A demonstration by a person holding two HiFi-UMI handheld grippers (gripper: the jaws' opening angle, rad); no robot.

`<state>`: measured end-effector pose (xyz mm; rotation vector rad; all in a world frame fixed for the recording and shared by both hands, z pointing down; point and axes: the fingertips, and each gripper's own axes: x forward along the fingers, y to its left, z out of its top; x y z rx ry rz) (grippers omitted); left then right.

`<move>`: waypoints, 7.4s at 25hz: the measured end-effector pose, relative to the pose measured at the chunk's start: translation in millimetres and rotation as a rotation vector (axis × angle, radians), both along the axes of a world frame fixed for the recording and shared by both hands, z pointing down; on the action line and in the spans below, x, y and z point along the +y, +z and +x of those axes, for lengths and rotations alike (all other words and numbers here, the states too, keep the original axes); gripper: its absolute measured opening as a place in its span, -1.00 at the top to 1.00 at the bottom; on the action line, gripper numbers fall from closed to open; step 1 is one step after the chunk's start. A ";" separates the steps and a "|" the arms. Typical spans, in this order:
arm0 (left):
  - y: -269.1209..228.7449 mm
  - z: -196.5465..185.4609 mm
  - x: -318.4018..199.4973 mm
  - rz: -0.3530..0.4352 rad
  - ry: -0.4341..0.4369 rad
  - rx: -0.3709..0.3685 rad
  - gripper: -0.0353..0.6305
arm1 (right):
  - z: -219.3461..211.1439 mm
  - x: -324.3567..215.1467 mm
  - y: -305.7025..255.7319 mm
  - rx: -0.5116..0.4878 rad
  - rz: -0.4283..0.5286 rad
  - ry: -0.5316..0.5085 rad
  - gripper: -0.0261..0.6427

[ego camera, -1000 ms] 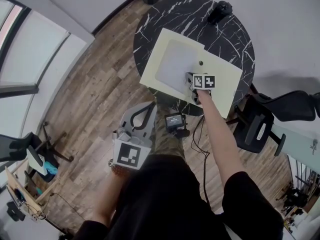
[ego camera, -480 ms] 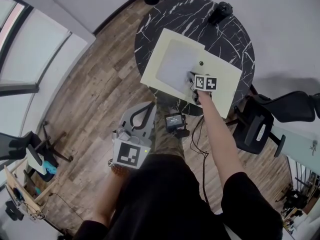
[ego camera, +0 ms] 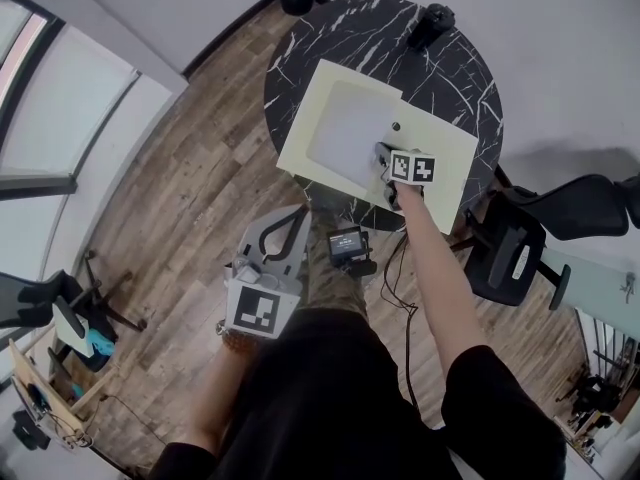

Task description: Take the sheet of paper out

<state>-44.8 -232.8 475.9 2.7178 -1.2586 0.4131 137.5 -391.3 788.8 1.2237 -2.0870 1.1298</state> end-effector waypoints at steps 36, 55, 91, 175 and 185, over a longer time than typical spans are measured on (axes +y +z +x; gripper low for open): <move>-19.3 17.7 34.6 0.033 0.026 0.021 0.91 | 25.7 26.8 -57.6 -0.068 0.092 0.042 0.94; -34.1 13.8 44.8 0.066 0.012 0.052 0.91 | 28.3 35.3 -111.4 -0.100 0.192 0.048 0.94; -37.4 20.6 63.8 0.119 0.073 0.011 0.91 | 3.8 70.7 -186.0 -0.104 0.383 -0.026 0.94; -106.2 11.3 71.9 0.269 -0.033 0.117 0.91 | -101.6 200.3 -436.1 0.137 1.140 -0.101 0.94; -101.1 11.6 78.0 0.266 -0.032 0.125 0.91 | -118.4 219.3 -417.0 0.128 1.107 -0.147 0.93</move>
